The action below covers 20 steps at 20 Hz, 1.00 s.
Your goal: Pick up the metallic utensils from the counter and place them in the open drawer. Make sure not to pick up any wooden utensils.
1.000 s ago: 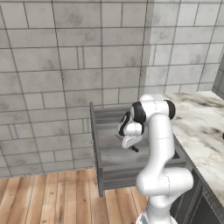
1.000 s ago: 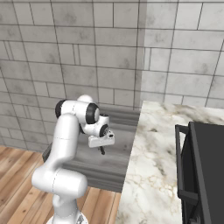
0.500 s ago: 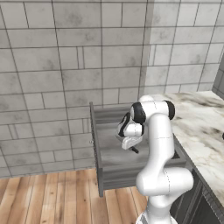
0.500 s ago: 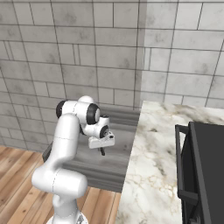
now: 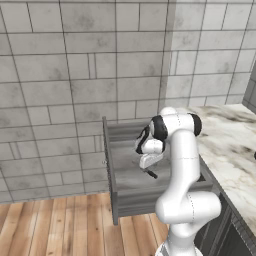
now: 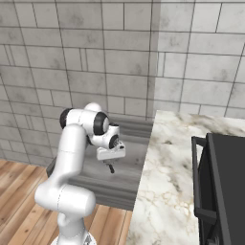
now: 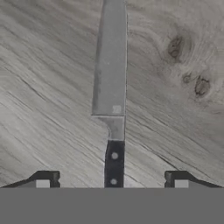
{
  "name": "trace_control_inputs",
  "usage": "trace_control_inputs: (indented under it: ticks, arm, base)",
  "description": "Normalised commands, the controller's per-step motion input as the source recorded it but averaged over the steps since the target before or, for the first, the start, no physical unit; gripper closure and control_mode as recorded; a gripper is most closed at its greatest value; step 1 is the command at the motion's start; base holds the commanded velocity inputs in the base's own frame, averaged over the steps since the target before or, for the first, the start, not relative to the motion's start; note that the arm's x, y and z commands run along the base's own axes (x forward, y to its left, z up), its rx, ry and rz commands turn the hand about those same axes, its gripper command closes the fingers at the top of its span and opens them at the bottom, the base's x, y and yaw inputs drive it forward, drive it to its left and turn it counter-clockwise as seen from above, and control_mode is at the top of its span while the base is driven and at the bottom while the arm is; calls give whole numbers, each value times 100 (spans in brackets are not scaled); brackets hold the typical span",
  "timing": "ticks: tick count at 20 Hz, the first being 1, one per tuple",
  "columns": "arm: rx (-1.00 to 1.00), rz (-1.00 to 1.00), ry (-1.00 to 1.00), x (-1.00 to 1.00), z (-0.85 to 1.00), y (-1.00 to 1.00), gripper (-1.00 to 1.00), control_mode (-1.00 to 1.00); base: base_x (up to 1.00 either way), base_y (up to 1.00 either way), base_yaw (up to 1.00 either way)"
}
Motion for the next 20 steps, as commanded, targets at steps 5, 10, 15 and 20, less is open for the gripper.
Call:
trace_control_inputs:
  ticks: [5,10,15,20]
  arm:
    - [0,0,0,0,96,0,-100,-100]
    - [0,0,0,0,100,3,-100,-100]
    - [0,0,0,0,100,11,-100,-100]
    - [0,0,-2,-34,100,19,-100,-100]
  base:
    - [0,0,0]
    - [0,0,0]
    - [0,0,0]
    - [0,0,0]
